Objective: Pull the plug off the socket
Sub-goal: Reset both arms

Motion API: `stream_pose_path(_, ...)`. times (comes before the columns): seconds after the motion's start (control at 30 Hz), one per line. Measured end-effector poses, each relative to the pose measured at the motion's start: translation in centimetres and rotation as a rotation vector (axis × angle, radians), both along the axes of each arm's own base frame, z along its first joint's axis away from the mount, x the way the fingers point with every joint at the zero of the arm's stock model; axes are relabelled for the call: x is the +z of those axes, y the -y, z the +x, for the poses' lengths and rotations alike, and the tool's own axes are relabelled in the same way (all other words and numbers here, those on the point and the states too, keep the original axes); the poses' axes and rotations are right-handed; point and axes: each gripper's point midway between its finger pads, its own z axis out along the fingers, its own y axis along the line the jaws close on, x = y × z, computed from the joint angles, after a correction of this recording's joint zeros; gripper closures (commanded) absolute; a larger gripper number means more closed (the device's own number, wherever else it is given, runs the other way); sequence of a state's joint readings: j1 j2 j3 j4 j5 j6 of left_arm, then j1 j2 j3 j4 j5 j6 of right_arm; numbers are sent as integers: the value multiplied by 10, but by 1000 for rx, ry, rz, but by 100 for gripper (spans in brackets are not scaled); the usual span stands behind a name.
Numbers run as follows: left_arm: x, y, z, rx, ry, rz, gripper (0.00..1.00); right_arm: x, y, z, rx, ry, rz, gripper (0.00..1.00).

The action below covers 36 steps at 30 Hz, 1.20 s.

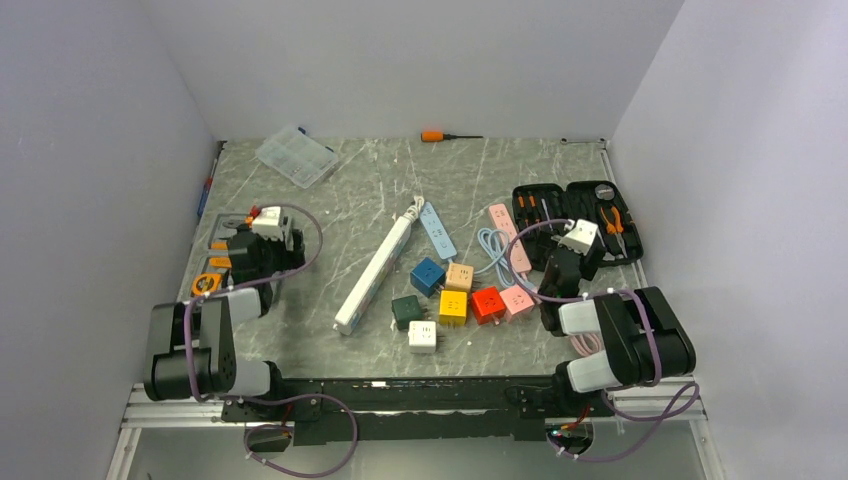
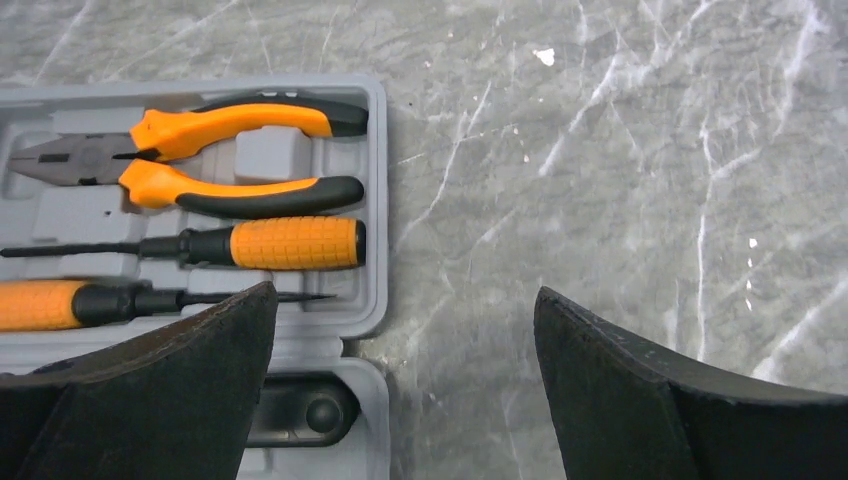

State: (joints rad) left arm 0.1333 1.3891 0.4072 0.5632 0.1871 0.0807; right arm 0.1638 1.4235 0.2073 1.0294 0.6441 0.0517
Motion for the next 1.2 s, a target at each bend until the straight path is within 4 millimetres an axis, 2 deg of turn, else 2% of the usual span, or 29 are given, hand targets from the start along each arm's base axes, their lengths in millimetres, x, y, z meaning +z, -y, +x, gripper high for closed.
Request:
stream_pose_path(0.13,5,1,-15,9,110,21,0,10,-6,4,52,53,-11,0)
stream_pose_path(0.23,11,6,-22,3,202,43,1,11,-15,0,125,89,-21,0)
stream_pose_path(0.27,11,9,-24,-3,210,46,1,6,-19,-4,155,87,-38,0)
stream_pose_path(0.33,16,14,-22,-13,229,62,1,-16,-24,-15,201,19,-69,0)
stream_pose_path(0.4,22,16,-17,-13,247,68,1,-22,-25,-16,212,-9,-71,0)
stream_pose_path(0.47,32,13,-9,2,270,73,1,-13,-19,-2,175,10,-44,0)
stream_pose_path(0.5,37,11,-7,12,285,76,1,-4,-12,12,155,34,-16,0)
stream_pose_path(0.57,39,9,-6,20,293,79,1,12,1,26,122,81,13,0)
stream_pose_path(0.63,38,9,-6,23,291,79,1,20,10,28,99,108,28,0)
stream_pose_path(0.9,38,7,-6,31,289,81,1,6,5,25,124,58,58,0)
stream_pose_path(1.2,37,6,-6,37,285,83,1,4,3,25,134,51,62,0)
